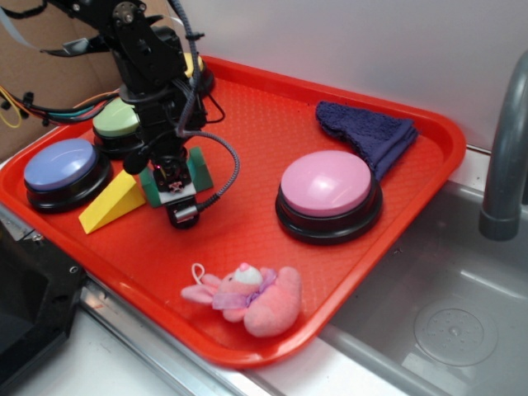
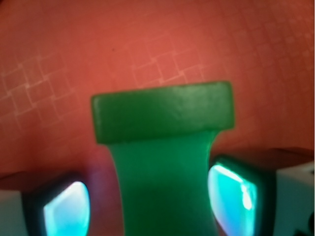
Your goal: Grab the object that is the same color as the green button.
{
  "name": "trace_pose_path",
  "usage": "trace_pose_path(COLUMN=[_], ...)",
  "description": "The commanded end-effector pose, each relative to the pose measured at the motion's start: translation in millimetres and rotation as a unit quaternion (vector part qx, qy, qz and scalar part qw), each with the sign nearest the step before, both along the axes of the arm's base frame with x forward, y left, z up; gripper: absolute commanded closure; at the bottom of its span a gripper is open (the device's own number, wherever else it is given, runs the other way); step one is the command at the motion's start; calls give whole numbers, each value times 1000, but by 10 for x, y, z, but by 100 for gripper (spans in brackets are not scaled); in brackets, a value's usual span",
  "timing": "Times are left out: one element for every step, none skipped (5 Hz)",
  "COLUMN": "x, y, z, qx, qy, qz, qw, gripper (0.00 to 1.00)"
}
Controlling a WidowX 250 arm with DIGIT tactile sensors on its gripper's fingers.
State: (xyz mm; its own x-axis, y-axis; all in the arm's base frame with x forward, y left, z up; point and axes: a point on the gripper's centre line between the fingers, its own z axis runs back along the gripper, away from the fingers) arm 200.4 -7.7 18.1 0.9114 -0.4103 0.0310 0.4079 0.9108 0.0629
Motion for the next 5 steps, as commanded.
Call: trace_pose_path(x=[47, 51, 56, 101, 198], y=[4, 16, 2, -4, -6], z=[-59, -67, -35, 297, 799], qx=[-25, -23, -13, -23, -22], qy=[-6, -5, -1, -5, -39], qz=[14, 17, 13, 27, 72], qw=[1000, 1000, 1000, 999, 996], gripper=[100, 100, 100, 100, 100])
